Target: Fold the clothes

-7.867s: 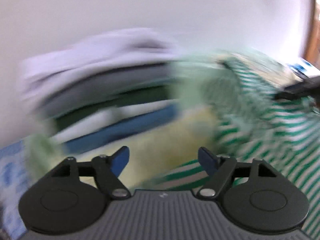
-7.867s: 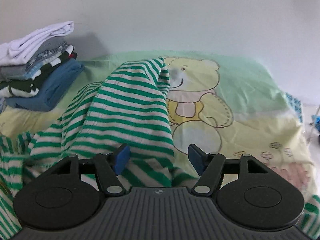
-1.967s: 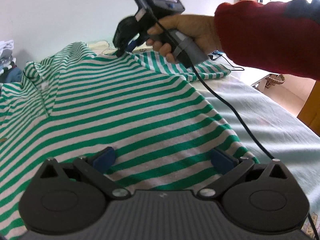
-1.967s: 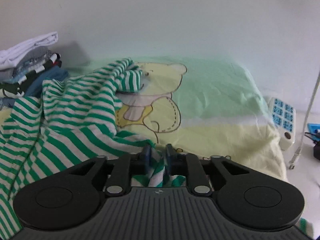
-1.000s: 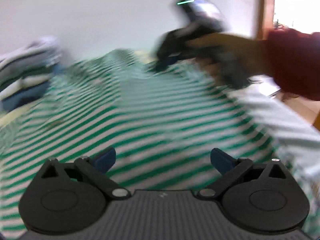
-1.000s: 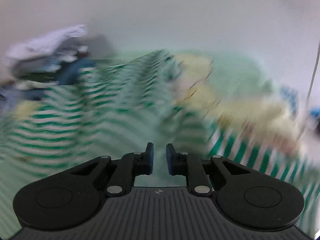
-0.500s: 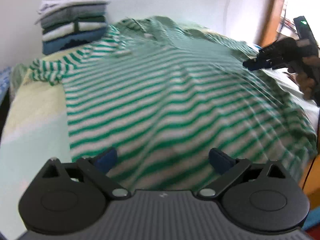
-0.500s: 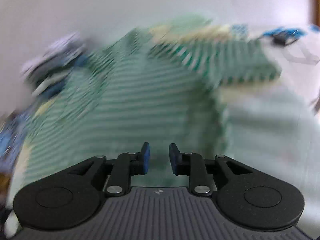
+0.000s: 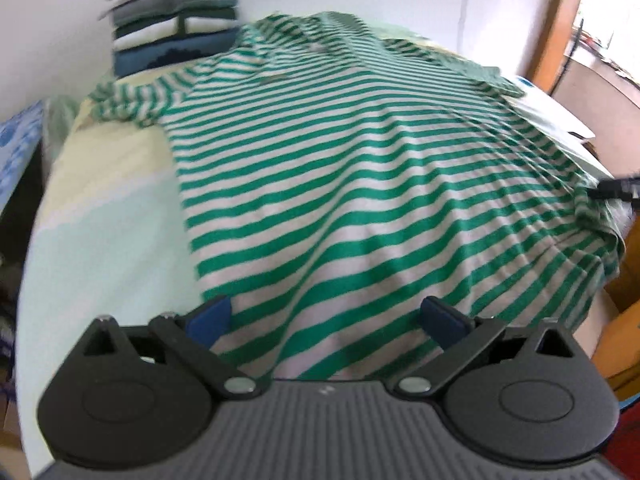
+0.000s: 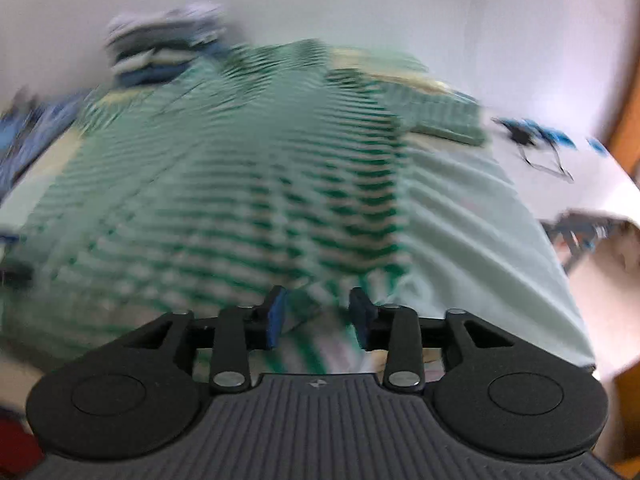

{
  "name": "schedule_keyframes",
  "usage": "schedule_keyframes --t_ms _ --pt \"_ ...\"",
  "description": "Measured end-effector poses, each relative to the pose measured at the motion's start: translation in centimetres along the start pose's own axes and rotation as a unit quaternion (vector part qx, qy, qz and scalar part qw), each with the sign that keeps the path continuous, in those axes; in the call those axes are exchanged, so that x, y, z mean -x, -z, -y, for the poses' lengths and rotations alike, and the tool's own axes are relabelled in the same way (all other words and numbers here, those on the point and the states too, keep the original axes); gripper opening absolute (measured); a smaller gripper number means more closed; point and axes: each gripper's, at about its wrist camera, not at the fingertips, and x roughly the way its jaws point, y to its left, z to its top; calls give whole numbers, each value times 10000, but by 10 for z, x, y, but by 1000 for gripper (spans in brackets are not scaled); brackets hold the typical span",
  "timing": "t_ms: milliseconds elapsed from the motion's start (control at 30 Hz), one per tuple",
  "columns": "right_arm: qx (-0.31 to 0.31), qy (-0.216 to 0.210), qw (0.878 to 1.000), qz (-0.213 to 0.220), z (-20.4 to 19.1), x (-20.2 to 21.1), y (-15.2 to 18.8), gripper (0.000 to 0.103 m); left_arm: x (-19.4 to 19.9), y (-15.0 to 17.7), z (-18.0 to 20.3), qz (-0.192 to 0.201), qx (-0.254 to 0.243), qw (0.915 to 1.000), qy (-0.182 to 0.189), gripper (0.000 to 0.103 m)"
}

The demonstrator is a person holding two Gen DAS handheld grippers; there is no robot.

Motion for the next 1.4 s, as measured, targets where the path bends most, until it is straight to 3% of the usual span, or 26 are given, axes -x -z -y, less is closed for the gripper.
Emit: schedule_keyframes --t_ms 33,200,267,400,500,600,667,800,967,1067,1133,1333,1400 --pt "185 65 9998 -9 -7 -3 5 52 2 2 -1 -42 43 9999 -103 101" --pt "817 107 9965 131 -19 -2 23 54 20 17 -9 -341 385 9971 -558 101" --pt "926 92 9955 179 -9 3 24 43 30 27 -11 -492 565 9949 -679 101" --pt "-87 -63 9999 106 39 13 19 15 45 45 -4 -701 702 9912 -877 101" --pt "-14 94 10000 -18 58 19 25 12 49 51 8 -737 640 9898 -1037 101" --pt "-14 -31 9995 -301 73 20 35 15 48 54 20 -733 547 9900 -1072 101" --pt "174 75 9997 -180 71 27 39 38 45 57 28 -794 413 9897 -1117 101" --pt "886 69 9960 130 57 38 47 51 40 62 42 -891 85 9883 -1231 101" --pt "1755 380 9828 430 40 36 63 52 39 58 51 -824 -346 9862 -1393 100" --pt "1657 591 9828 562 40 31 61 51 38 56 48 -815 -447 9848 -1465 100" --pt "1593 704 9827 625 39 27 59 51 35 56 44 -847 -511 9827 -1565 94" --pt "420 844 9866 1332 65 52 48 50 43 59 40 -765 -440 9793 -1819 93" --pt "409 1006 9852 1325 71 55 50 50 46 59 41 -728 -509 9783 -1870 93"
